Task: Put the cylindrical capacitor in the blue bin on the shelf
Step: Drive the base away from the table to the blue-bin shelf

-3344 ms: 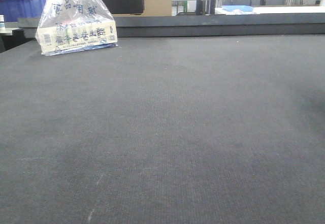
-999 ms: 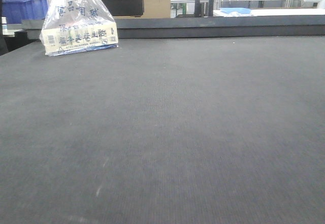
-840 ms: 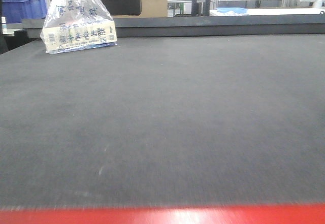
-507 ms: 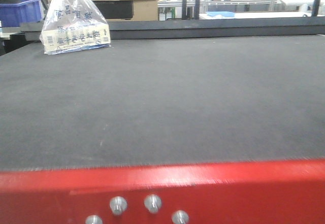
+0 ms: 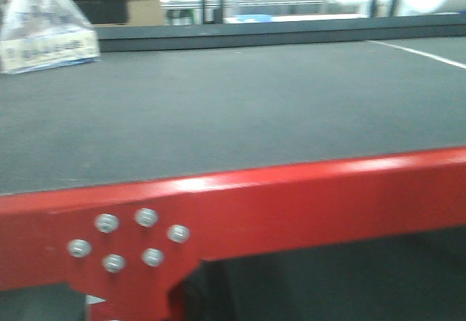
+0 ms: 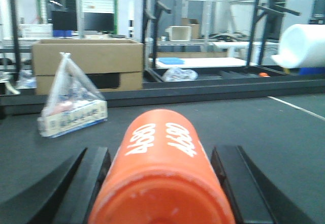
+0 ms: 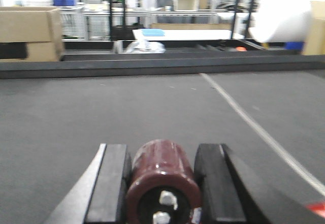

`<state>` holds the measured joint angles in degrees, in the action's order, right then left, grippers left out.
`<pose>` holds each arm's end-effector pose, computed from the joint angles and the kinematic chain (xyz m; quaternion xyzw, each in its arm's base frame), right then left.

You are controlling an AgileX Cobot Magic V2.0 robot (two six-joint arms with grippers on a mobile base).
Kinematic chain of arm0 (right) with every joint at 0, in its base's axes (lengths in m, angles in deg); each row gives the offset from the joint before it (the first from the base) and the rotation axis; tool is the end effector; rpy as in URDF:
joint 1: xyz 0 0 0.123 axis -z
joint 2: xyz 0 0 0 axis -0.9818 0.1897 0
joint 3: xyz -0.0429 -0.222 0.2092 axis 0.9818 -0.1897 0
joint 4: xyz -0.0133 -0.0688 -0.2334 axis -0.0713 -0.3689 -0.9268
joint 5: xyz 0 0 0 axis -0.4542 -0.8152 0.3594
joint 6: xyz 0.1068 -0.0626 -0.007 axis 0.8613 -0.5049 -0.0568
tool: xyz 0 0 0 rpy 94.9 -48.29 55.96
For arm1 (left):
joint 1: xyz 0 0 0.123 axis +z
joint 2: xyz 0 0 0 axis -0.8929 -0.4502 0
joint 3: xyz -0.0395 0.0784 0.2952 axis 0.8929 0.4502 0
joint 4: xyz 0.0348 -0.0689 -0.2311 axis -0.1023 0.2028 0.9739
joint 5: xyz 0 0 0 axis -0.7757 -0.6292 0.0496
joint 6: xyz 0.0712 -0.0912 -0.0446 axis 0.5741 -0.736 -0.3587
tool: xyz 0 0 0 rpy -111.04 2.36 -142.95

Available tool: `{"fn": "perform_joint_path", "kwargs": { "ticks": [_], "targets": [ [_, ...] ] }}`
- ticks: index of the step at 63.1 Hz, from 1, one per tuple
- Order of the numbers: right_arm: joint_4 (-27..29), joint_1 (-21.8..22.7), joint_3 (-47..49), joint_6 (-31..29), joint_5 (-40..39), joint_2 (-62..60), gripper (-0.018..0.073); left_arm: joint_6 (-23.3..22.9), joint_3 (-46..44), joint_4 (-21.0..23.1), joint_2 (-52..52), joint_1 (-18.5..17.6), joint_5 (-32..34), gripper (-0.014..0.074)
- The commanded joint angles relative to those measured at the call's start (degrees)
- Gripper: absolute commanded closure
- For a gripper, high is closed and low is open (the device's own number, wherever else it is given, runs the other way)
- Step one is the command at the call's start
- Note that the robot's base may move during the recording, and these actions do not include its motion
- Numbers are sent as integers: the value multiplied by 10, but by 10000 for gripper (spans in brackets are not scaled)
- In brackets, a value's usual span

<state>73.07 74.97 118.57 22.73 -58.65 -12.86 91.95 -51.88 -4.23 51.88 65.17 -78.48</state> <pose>0.0781 0.0056 0.3747 -0.0117 0.7178 0.0384 0.6951 0.0433 -0.0053 0.3762 0.0076 0.6772 -0.0079 0.7357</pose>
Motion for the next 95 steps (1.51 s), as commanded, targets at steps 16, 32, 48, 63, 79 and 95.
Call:
{"fn": "perform_joint_path", "kwargs": {
  "ticks": [16,32,48,63,79,95],
  "targets": [
    [-8,-1,1,-2,-19,-2,721,2,0,3,4,2,13,708],
    [-8,-1,1,-2,-19,-2,721,2,0,3,4,2,13,708],
    [-8,-1,1,-2,-19,-2,721,2,0,3,4,2,13,708],
    [-8,-1,1,-2,-19,-2,721,2,0,3,4,2,13,708],
    [-8,-1,1,-2,-19,-2,721,2,0,3,4,2,13,708],
    [-8,-1,1,-2,-19,-2,721,2,0,3,4,2,13,708]
  ]
}}
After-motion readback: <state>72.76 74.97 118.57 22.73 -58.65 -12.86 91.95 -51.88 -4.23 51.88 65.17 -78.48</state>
